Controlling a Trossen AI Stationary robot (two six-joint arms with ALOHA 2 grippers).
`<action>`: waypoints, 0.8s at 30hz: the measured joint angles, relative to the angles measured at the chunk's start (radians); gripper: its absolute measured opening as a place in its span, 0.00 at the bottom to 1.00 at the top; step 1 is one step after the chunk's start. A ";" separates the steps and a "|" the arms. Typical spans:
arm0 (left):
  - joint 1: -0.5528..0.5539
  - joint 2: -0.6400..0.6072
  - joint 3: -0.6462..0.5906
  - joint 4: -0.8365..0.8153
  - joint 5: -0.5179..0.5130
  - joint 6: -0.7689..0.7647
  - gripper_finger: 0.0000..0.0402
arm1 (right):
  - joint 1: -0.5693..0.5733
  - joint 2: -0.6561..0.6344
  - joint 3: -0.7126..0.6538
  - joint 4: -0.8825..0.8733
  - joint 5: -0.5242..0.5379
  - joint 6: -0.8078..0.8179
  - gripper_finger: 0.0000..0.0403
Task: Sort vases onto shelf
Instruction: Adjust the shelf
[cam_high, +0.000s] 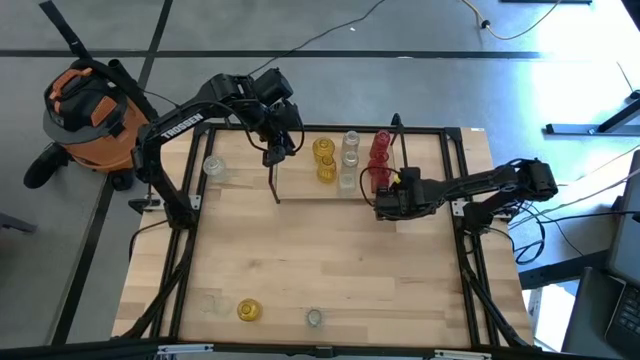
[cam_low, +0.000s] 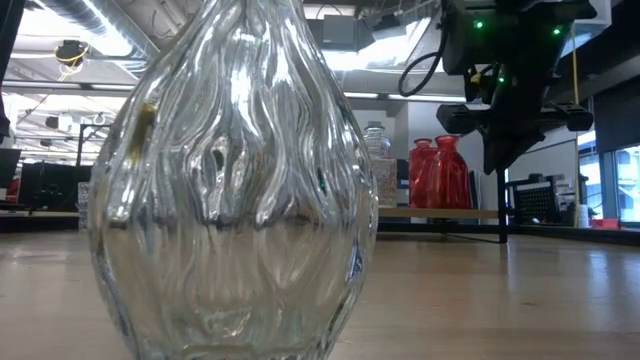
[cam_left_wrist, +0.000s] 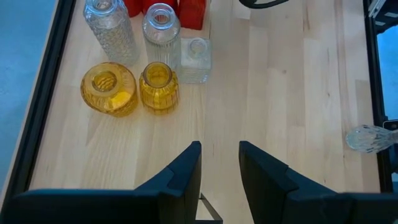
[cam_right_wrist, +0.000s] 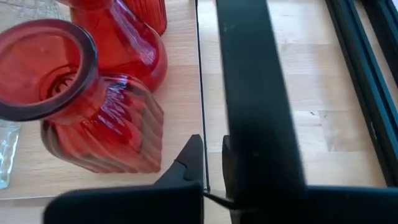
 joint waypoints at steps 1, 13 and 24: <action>0.000 0.000 0.000 -0.001 0.000 0.000 0.25 | 0.000 0.000 0.000 0.003 -0.009 0.000 0.03; 0.000 0.000 0.000 -0.002 0.000 -0.002 0.25 | 0.033 -0.001 0.003 0.018 -0.043 0.017 0.01; 0.000 0.000 0.000 0.002 0.000 0.000 0.25 | 0.066 0.001 0.001 0.007 -0.036 0.044 0.04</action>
